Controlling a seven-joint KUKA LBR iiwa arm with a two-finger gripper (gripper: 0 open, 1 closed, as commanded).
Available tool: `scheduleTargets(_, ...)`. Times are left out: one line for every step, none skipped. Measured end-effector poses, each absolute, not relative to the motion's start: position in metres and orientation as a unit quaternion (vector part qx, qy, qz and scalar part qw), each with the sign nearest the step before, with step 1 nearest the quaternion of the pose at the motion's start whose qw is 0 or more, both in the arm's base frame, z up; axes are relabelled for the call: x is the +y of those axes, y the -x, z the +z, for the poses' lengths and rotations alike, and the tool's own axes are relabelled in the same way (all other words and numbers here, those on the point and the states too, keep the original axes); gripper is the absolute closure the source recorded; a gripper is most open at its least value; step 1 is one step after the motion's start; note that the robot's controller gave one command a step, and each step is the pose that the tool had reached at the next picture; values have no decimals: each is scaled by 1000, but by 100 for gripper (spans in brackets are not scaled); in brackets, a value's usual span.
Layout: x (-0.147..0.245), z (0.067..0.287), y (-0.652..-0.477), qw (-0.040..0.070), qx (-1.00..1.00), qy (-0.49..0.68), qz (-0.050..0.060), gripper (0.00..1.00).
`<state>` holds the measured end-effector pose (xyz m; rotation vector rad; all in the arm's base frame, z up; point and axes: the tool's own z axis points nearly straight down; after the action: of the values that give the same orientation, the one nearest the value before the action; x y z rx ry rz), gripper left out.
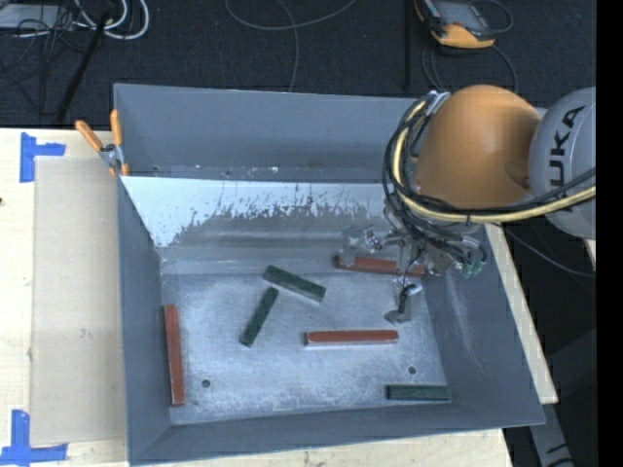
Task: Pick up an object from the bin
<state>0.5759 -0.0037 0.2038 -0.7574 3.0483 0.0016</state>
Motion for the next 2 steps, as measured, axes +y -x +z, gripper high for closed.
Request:
scheduleTargets(-10,69,-544,-5,975,221,2,0)
scheduleTargets(-10,74,-547,-1,975,221,1,100)
